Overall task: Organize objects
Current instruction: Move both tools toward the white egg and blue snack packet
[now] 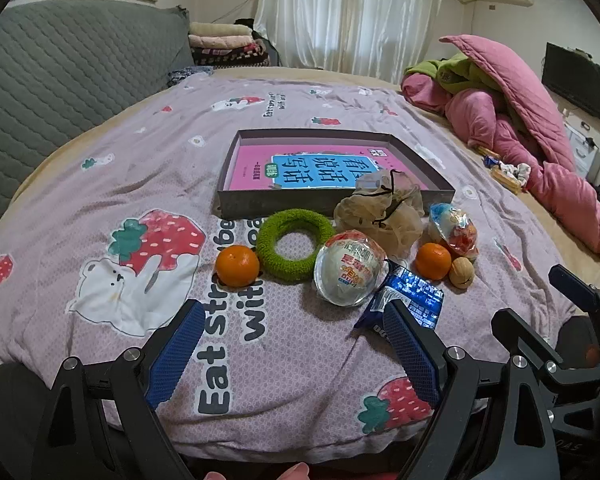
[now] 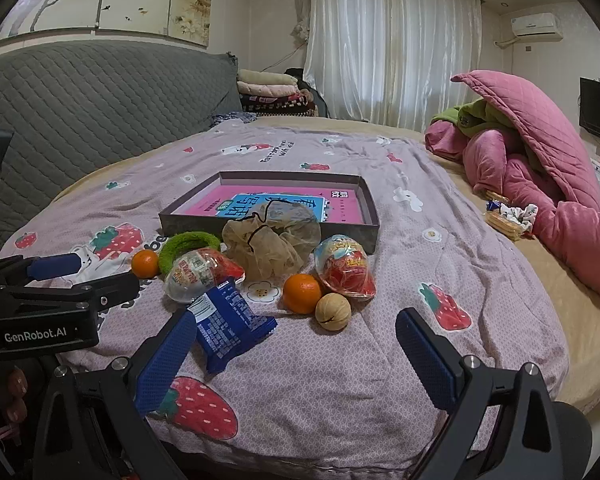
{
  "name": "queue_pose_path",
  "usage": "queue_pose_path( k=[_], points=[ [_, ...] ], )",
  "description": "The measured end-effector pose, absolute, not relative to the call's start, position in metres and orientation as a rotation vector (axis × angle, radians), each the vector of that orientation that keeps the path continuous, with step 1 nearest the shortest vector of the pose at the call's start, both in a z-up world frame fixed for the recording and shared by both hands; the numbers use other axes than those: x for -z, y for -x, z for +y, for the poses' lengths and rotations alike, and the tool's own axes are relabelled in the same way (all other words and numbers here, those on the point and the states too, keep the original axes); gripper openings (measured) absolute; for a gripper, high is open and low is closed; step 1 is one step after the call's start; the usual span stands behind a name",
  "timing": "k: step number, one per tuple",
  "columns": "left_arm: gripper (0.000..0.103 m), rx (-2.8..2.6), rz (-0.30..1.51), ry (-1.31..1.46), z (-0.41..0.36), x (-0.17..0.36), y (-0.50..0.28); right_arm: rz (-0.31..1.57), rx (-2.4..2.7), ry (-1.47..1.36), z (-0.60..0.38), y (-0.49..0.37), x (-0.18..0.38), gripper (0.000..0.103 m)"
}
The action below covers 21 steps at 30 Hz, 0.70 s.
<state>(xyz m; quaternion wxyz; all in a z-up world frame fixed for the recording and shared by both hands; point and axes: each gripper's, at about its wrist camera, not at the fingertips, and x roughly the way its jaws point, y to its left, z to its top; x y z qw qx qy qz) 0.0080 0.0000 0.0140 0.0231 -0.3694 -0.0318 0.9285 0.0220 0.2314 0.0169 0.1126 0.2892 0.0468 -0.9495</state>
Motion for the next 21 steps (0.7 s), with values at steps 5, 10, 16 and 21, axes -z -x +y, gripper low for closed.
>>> queue_pose_path(
  k=[5,10,16,21],
  points=[
    [0.091,-2.879,-0.11,1.146,-0.0014,-0.0138,-0.0076,0.144,2.769,-0.846,0.2292,-0.0231,-0.0172,0.101],
    [0.091,-2.877,-0.116,1.147,-0.0021,-0.0139,-0.0072,0.154,2.763,-0.842,0.2271,-0.024,-0.0172,0.101],
    [0.091,-2.881,-0.12,1.136,-0.0044,-0.0146,-0.0076,0.151,2.76,-0.841,0.2268,-0.0238,-0.0169,0.101],
    [0.091,-2.877,-0.122,1.138,-0.0047,-0.0146,-0.0076,0.159,2.75,-0.845,0.2261,-0.0245,-0.015,0.101]
  ],
)
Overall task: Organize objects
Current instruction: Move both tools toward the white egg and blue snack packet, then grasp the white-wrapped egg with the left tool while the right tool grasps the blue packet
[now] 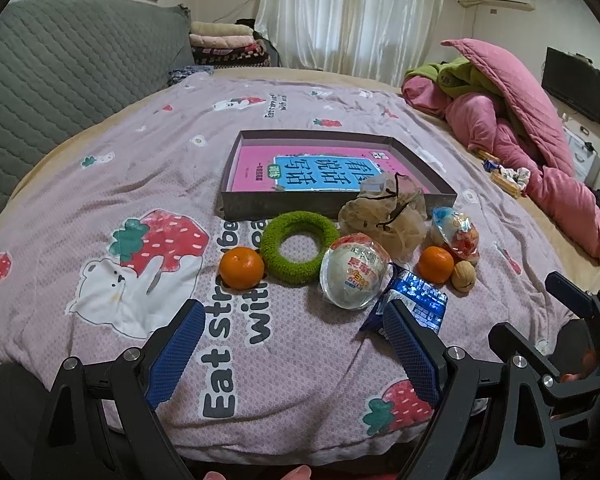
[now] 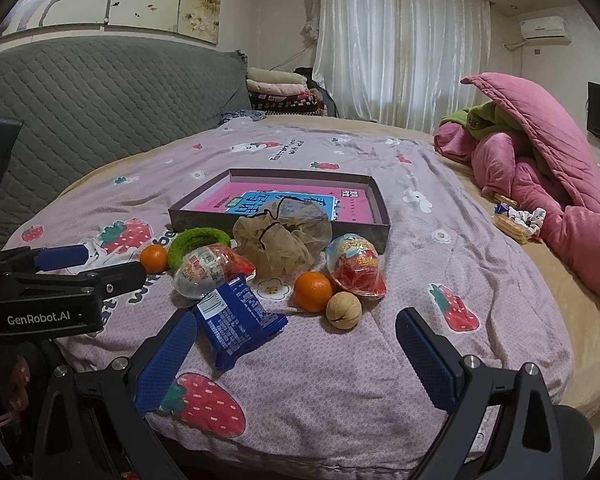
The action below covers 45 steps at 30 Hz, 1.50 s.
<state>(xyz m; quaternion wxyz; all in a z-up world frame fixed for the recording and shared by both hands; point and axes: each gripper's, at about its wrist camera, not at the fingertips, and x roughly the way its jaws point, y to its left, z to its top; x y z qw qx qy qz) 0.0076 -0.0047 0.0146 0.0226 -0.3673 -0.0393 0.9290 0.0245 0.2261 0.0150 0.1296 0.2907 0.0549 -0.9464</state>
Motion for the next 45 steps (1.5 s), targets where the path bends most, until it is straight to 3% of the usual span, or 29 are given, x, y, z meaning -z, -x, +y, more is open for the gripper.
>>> queue_pose_path(
  k=[34,45],
  points=[
    [0.091,-2.723,-0.103,1.237,0.01,0.015,0.054,0.236,2.548,-0.948,0.199,0.002,0.025,0.101],
    [0.091,-2.667,-0.08,1.267,0.016,0.025,0.07,0.339,2.486,-0.957,0.188,0.022,0.034,0.101]
  ],
)
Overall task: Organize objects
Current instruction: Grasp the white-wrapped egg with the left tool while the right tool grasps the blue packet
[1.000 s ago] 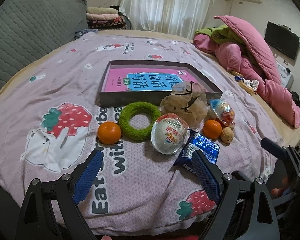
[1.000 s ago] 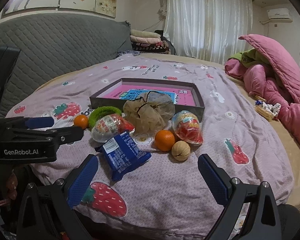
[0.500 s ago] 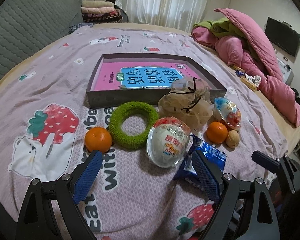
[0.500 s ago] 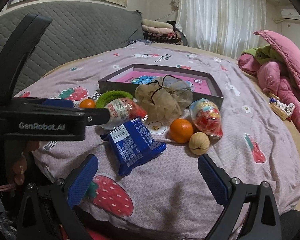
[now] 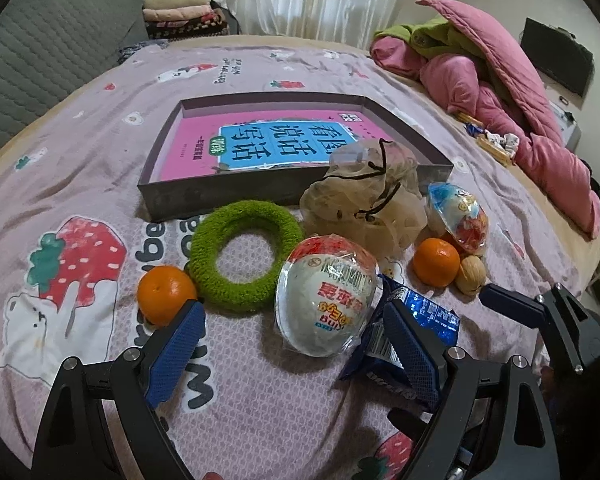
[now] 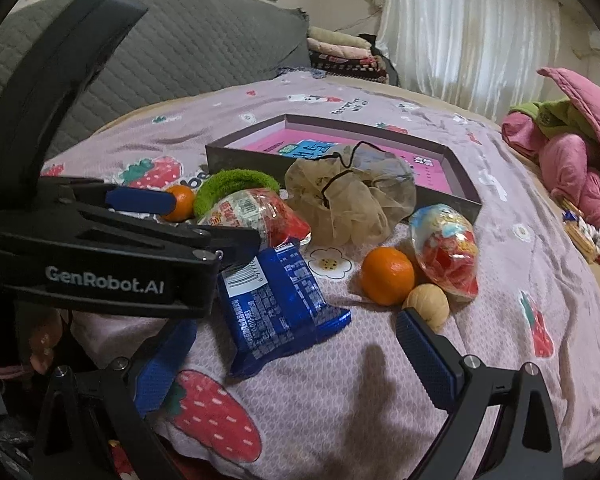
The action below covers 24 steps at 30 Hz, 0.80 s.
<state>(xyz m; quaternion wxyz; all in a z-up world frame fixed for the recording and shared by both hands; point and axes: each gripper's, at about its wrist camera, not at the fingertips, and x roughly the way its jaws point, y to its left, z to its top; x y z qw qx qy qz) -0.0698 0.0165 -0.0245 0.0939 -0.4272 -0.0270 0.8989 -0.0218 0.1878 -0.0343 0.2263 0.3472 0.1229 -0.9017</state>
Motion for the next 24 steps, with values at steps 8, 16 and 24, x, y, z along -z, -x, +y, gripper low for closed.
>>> queue_pose_path(
  k=[8,16,24],
  points=[
    [0.091,-2.637,-0.099,1.282,0.017,0.028,0.079,0.479,2.429,-0.946,0.177,0.036,0.044,0.096],
    [0.08,-2.609,-0.082,1.283,0.026,0.03,0.079,0.464,2.36,-0.95,0.173,0.037,0.048,0.067],
    [0.07,-2.553,-0.087,1.288,0.036,0.027,0.082,0.423,2.363,-0.96,0.179,0.034,0.047,0.066]
  ],
)
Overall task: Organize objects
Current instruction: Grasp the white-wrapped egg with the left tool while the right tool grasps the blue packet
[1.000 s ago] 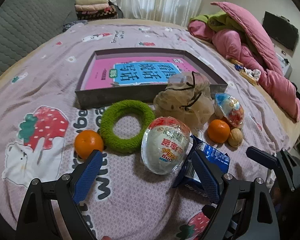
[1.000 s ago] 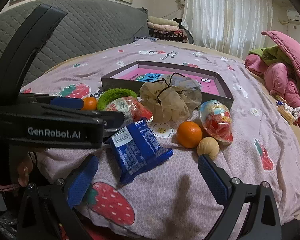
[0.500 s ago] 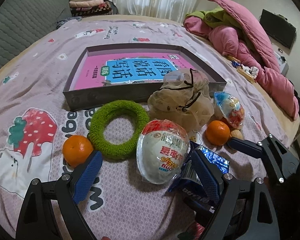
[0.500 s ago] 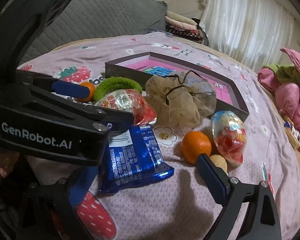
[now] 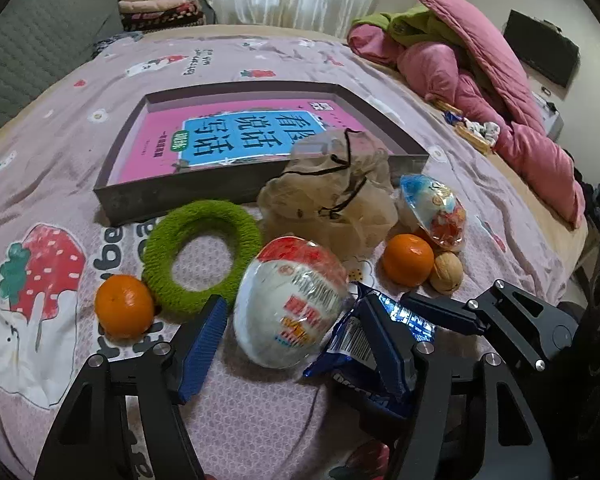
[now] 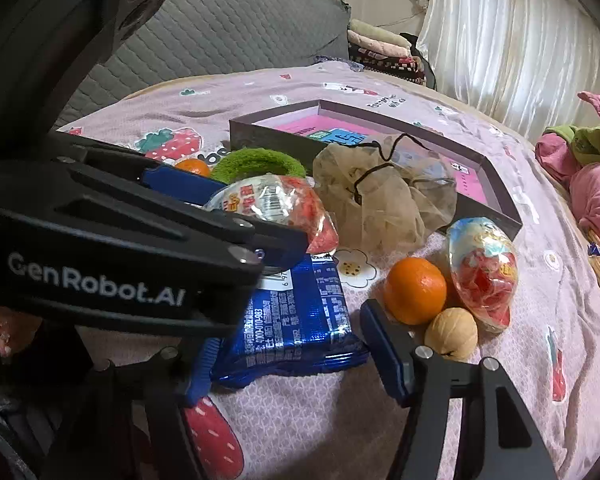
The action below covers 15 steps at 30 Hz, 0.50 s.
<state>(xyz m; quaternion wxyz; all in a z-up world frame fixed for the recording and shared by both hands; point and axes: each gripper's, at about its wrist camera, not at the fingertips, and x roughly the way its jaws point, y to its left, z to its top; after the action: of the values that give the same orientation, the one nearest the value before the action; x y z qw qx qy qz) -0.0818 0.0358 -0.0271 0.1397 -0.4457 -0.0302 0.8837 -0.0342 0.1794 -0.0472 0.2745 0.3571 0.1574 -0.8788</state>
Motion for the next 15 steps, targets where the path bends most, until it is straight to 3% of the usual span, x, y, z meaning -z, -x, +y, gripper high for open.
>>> queue_pose_path(
  k=[12,14,15],
  points=[
    [0.069,-2.51,-0.114,1.346,0.037,0.034,0.088,0.42,2.378,-0.955,0.193,0.023,0.043,0.065],
    [0.057,-2.499,-0.13,1.354,0.038,0.038,0.09,0.411,2.377,-0.957,0.194,0.023,0.043,0.065],
    [0.055,-2.494,-0.116,1.357,0.04,0.039,0.091,0.409,2.377,-0.959,0.195,0.023,0.043,0.065]
  ],
)
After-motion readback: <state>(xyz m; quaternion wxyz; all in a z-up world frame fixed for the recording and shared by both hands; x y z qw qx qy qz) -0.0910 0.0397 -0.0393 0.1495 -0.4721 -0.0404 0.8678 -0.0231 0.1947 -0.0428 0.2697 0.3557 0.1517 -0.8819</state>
